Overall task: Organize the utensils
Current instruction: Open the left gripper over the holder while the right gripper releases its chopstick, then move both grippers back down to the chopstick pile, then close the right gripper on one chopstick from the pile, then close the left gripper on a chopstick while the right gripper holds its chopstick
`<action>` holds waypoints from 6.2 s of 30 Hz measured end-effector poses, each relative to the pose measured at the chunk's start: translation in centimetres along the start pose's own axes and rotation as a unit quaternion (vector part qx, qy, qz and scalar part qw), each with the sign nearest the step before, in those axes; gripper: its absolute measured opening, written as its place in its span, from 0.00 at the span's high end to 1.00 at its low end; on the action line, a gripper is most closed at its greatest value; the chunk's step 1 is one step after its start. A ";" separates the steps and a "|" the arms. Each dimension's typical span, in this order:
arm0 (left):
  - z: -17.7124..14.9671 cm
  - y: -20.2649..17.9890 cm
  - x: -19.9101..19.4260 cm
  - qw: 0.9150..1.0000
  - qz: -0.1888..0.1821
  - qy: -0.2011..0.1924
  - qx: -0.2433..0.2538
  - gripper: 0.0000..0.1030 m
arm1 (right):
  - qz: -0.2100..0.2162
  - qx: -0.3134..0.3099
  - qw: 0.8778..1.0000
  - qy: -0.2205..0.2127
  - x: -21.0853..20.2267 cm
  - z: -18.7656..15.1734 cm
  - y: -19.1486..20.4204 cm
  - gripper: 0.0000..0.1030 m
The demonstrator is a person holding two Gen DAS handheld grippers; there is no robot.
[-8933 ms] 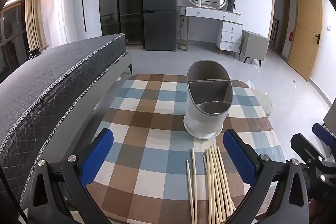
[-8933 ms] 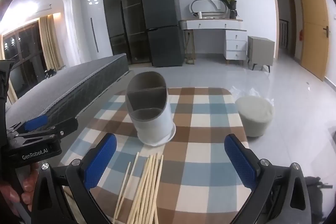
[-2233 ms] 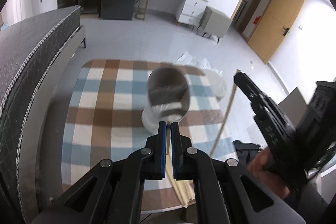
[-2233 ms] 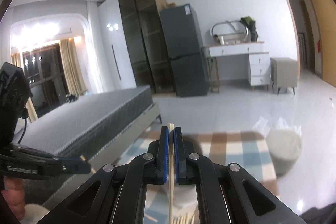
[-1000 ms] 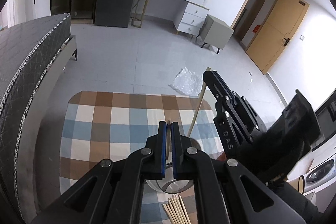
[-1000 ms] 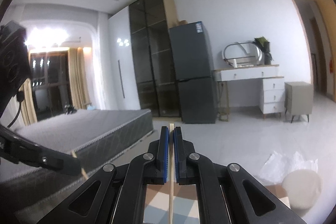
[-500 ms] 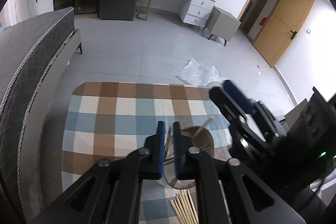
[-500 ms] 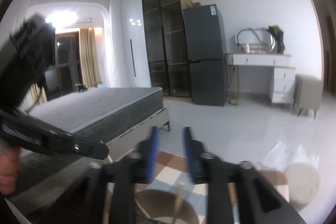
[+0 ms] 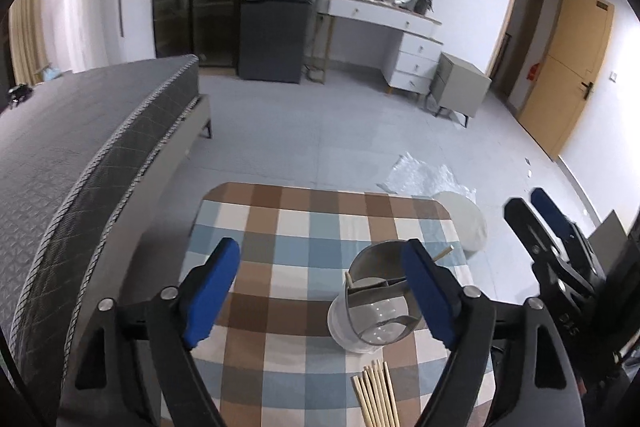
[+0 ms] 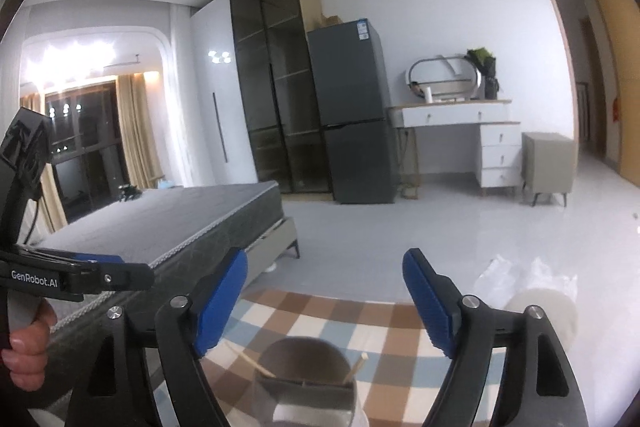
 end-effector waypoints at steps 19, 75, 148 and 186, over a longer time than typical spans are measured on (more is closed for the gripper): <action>-4.2 -0.7 -5.5 0.998 0.015 -0.066 -0.002 0.12 | -0.026 0.001 1.000 0.010 -9.5 -0.3 1.6 0.00; -22.8 3.3 5.7 0.964 0.098 0.202 -0.144 0.12 | -0.024 -0.014 0.868 0.496 1.5 -27.3 -1.2 0.73; -24.7 -3.5 15.4 0.944 0.058 0.309 -0.095 0.22 | -0.011 0.208 0.941 0.265 -2.5 -14.5 -8.7 0.97; -24.4 -2.3 16.4 0.945 0.125 0.300 -0.044 0.45 | -0.009 0.214 0.941 0.262 -2.8 -13.9 -8.7 0.97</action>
Point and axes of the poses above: each gripper's, at about its wrist camera, not at the fingertips, and x roughly the way its jaws point, y to its left, z to its top, the point moved 3 cm from there along x, roughly the way its jaws point, and after that the axes turned 12 degrees about -y, right-handed, at the moved point
